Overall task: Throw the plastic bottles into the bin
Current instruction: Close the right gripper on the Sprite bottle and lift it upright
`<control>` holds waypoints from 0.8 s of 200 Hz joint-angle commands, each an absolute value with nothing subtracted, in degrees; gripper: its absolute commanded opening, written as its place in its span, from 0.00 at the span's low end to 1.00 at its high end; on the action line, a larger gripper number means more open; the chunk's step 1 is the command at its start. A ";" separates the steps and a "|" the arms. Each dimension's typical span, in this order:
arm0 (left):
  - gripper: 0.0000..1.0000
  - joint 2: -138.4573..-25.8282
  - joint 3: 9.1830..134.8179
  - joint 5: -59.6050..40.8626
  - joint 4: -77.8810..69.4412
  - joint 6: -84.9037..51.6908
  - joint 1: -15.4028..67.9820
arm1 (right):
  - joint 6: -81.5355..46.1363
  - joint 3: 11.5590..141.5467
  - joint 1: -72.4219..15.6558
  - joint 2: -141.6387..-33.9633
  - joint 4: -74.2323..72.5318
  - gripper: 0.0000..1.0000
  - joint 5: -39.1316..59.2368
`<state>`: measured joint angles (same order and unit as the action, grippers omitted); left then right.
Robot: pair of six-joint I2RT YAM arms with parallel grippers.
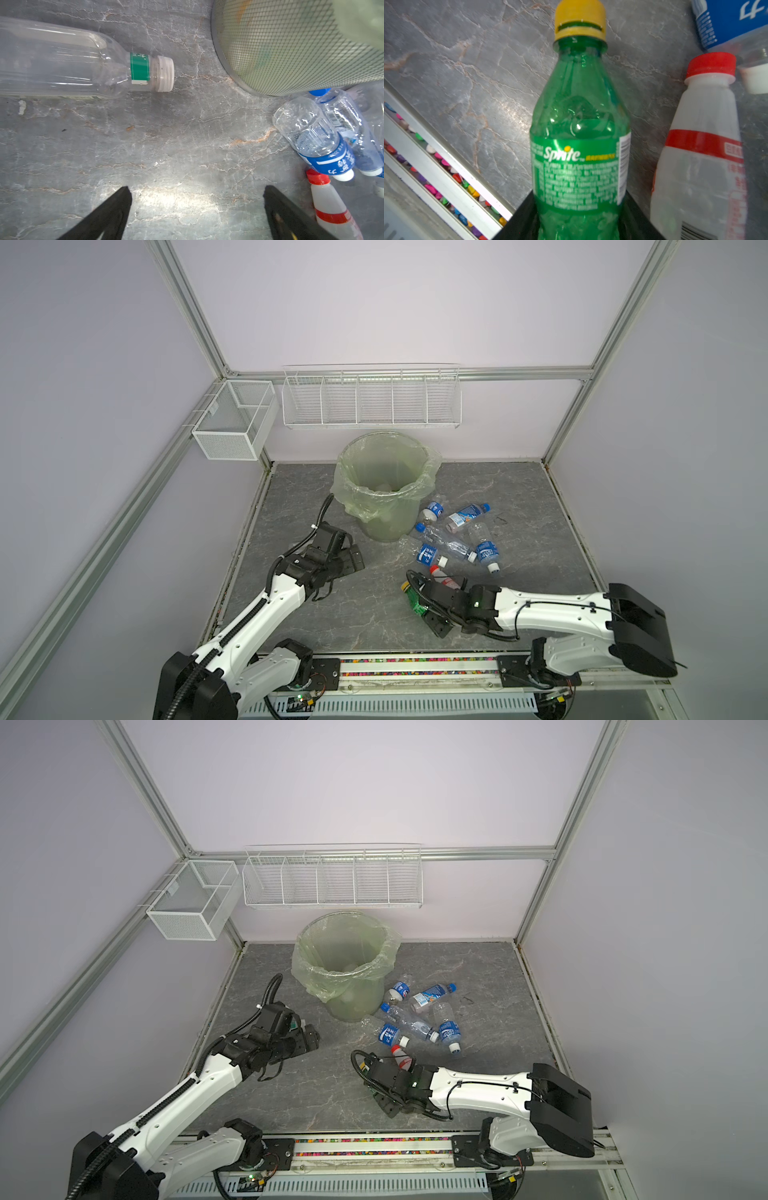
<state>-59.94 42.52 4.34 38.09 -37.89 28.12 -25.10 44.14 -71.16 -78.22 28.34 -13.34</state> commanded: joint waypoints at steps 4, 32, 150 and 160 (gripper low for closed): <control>0.99 -58.07 42.52 5.85 39.72 -39.22 27.83 | -26.33 45.00 -71.64 -75.52 26.45 0.53 -14.67; 1.00 -56.66 42.71 6.54 40.37 -39.57 27.77 | -26.98 45.08 -71.57 -73.30 24.82 0.52 -14.96; 1.00 -55.57 42.36 5.17 37.27 -40.96 27.77 | -32.06 44.07 -69.67 -65.77 22.59 0.48 -21.34; 1.00 -55.79 42.11 5.23 37.27 -40.96 27.77 | -32.25 44.12 -69.21 -65.49 22.59 0.48 -21.00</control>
